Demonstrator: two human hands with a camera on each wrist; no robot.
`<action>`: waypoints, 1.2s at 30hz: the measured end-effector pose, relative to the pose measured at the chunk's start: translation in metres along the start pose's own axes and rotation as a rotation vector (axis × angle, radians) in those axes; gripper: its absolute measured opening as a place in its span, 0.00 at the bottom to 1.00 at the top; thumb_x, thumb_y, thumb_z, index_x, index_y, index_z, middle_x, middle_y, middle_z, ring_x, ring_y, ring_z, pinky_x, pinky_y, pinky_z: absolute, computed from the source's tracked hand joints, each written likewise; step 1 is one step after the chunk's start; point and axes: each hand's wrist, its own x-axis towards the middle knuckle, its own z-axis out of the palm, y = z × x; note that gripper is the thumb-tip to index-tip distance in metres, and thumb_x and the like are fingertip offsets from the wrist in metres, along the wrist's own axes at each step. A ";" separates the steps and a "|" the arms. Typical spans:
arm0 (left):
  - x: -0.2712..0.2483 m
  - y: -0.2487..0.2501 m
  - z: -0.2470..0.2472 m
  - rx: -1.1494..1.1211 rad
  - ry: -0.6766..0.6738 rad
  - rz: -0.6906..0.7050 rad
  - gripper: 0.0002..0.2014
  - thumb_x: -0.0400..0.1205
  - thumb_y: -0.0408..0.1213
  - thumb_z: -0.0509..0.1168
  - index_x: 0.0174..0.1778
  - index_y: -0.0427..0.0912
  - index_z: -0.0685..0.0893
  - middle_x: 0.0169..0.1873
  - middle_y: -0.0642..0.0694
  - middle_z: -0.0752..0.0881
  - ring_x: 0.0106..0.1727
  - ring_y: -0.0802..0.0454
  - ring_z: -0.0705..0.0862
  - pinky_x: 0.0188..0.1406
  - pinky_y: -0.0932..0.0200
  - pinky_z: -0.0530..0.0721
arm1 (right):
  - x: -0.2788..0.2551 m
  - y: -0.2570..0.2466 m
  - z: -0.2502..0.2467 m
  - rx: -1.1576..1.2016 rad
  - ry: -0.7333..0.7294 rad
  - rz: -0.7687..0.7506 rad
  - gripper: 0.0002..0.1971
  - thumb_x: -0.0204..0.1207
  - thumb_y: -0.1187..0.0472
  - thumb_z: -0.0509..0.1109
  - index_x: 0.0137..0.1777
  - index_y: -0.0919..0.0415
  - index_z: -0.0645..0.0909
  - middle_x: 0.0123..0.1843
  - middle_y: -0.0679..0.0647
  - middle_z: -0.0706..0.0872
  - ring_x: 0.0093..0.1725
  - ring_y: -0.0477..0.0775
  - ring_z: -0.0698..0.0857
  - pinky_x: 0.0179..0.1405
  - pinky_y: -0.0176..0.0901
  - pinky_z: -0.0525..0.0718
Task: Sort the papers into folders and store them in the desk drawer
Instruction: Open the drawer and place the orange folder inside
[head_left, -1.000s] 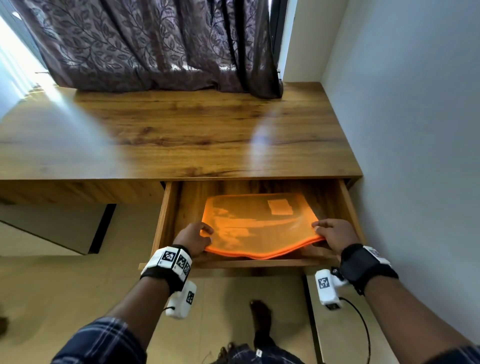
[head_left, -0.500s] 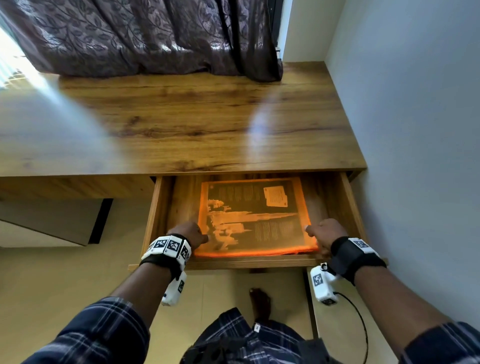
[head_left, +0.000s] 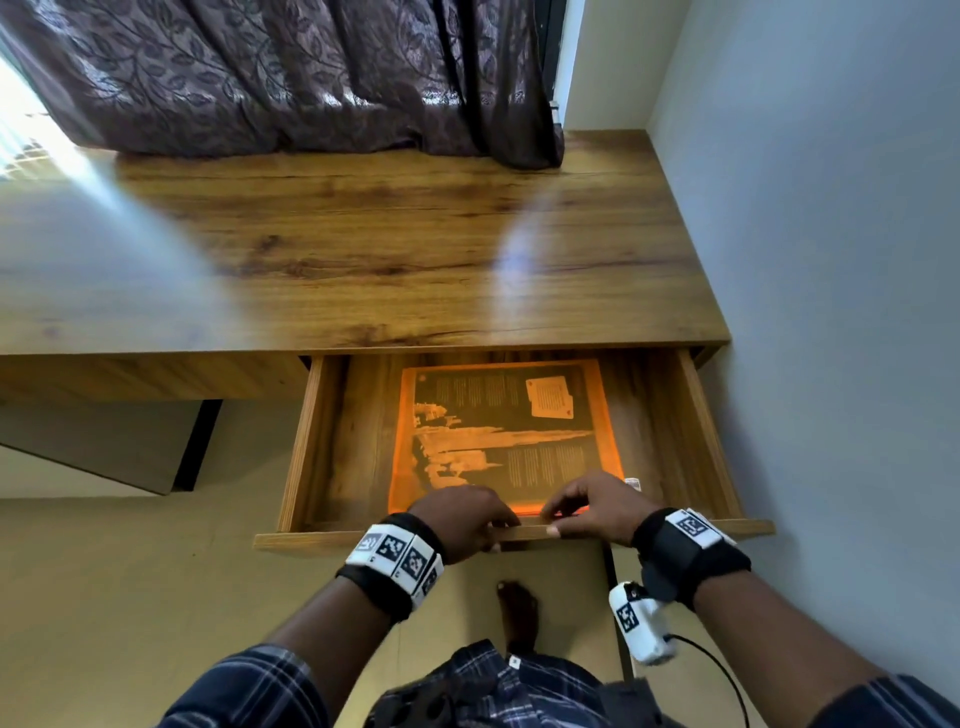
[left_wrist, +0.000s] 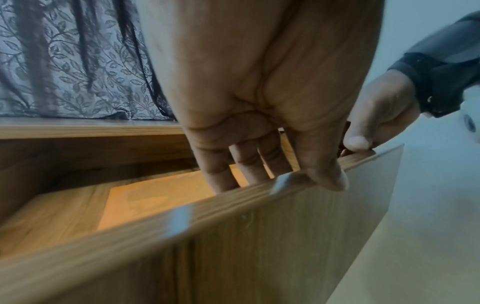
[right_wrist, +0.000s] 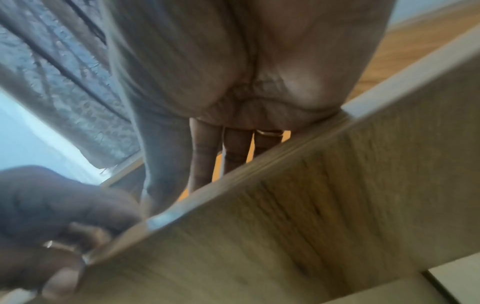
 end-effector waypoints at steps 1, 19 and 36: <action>-0.001 -0.001 0.003 0.043 0.014 0.004 0.20 0.85 0.40 0.65 0.73 0.56 0.78 0.61 0.49 0.84 0.60 0.48 0.83 0.58 0.47 0.85 | 0.000 -0.001 0.001 -0.022 -0.027 -0.004 0.13 0.70 0.55 0.81 0.54 0.50 0.89 0.54 0.44 0.90 0.57 0.43 0.85 0.62 0.46 0.84; 0.051 -0.035 -0.032 0.171 0.492 -0.082 0.36 0.78 0.39 0.73 0.81 0.57 0.65 0.79 0.48 0.68 0.77 0.45 0.72 0.69 0.44 0.80 | 0.063 -0.020 -0.055 -0.704 0.377 -0.146 0.51 0.70 0.43 0.78 0.85 0.37 0.47 0.89 0.49 0.41 0.88 0.56 0.44 0.84 0.65 0.52; 0.118 -0.074 -0.105 0.261 0.558 -0.330 0.44 0.78 0.39 0.72 0.85 0.50 0.52 0.87 0.47 0.47 0.85 0.43 0.57 0.77 0.36 0.69 | 0.139 -0.048 -0.128 -0.822 0.369 -0.277 0.44 0.77 0.77 0.61 0.87 0.53 0.46 0.90 0.55 0.46 0.88 0.57 0.48 0.86 0.58 0.46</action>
